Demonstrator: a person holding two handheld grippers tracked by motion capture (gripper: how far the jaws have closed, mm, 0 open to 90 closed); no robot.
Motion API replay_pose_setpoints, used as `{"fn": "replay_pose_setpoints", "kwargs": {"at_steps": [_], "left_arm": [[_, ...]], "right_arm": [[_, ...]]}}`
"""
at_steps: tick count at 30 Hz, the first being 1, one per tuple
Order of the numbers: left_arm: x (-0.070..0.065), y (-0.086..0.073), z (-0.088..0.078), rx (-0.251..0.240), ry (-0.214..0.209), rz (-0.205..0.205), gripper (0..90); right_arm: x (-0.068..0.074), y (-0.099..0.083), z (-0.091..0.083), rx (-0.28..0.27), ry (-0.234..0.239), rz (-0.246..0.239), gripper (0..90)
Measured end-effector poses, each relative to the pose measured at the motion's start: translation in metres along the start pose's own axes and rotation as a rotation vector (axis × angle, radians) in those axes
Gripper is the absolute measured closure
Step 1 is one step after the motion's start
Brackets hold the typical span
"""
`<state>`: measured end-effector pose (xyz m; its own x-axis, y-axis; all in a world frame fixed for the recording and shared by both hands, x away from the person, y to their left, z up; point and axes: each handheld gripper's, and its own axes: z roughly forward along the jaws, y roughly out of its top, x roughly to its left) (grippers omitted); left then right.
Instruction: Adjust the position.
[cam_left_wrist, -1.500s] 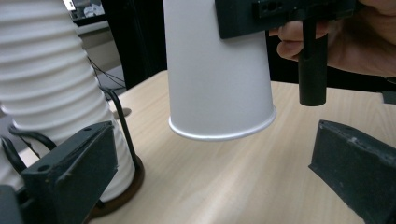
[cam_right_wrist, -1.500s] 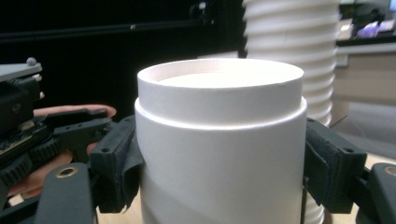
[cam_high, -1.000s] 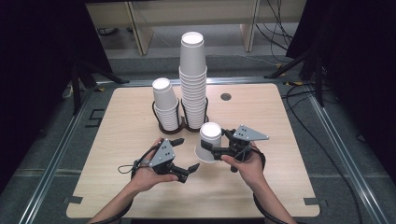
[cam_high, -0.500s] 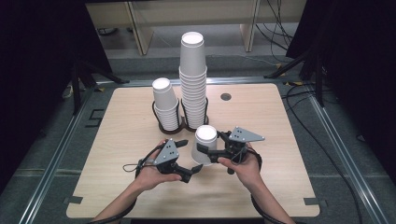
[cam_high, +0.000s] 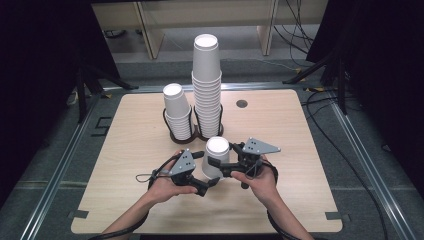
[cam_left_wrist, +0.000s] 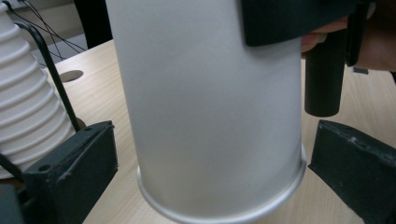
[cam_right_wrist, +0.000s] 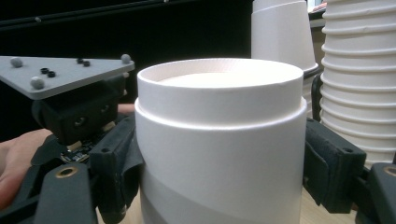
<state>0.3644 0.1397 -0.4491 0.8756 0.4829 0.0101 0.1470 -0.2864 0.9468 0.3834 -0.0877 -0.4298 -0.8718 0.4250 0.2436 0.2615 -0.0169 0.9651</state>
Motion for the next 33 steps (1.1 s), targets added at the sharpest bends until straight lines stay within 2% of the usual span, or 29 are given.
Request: {"fn": "replay_pose_setpoints", "kwargs": {"at_steps": [1, 3, 8, 9, 10, 12, 14, 15, 18, 20, 23, 25, 26, 33], "left_arm": [[0.0004, -0.0002, 0.001, -0.003, -0.003, -0.003, 1.3], [0.0006, -0.0005, 0.0026, -0.004, -0.001, -0.006, 2.7], [0.0003, -0.0013, 0.0041, -0.006, -0.016, -0.006, 6.1], [0.0002, -0.0018, 0.0052, -0.013, -0.022, -0.008, 7.2], [0.0004, -0.0018, 0.0054, -0.009, -0.022, -0.008, 7.3], [0.0011, -0.0011, 0.0044, 0.004, -0.02, -0.01, 7.7], [0.0016, -0.0009, 0.005, -0.011, -0.023, -0.019, 8.4], [0.0023, -0.0001, 0.0034, 0.004, -0.024, -0.013, 8.4], [0.0029, 0.0004, 0.0034, 0.002, -0.025, -0.02, 8.7], [0.0038, 0.0008, 0.0031, 0.012, -0.024, -0.011, 8.5], [0.0044, 0.0012, 0.0045, -0.001, -0.027, -0.018, 8.5], [0.004, 0.0019, 0.0054, 0.006, -0.028, -0.015, 8.0], [0.0038, 0.0019, 0.0061, 0.006, -0.028, -0.013, 8.0], [0.0039, 0.0022, 0.0042, 0.029, -0.027, 0.008, 9.6]], "right_arm": [[-0.0016, -0.0004, 0.0015, -0.015, 0.003, -0.017, 23.8], [-0.0018, -0.0004, 0.0012, -0.004, 0.003, -0.03, 23.8], [0.0002, -0.0021, 0.0022, 0.007, 0.007, -0.022, 23.8], [0.0013, -0.0023, 0.0022, 0.005, 0.009, -0.006, 23.9], [0.0005, -0.0027, 0.0025, 0.01, 0.005, -0.023, 23.8], [-0.0002, -0.0032, 0.003, 0.007, 0.007, -0.022, 23.9], [-0.0001, -0.0032, 0.0031, 0.004, 0.004, -0.019, 23.8], [-0.0001, -0.0032, 0.0031, 0.004, 0.004, -0.019, 23.8], [-0.0004, -0.0031, 0.0033, 0.004, 0.009, -0.019, 23.9], [0.0003, -0.0031, 0.0029, 0.005, 0.008, -0.016, 23.9], [-0.0001, -0.0038, 0.0038, 0.002, 0.005, -0.019, 23.9], [0.0012, -0.0042, 0.0037, 0.013, 0.014, -0.002, 23.9], [0.0004, -0.0054, 0.005, 0.015, 0.015, -0.015, 23.8], [0.0006, -0.0067, 0.0048, 0.018, 0.013, -0.017, 23.7]]}}
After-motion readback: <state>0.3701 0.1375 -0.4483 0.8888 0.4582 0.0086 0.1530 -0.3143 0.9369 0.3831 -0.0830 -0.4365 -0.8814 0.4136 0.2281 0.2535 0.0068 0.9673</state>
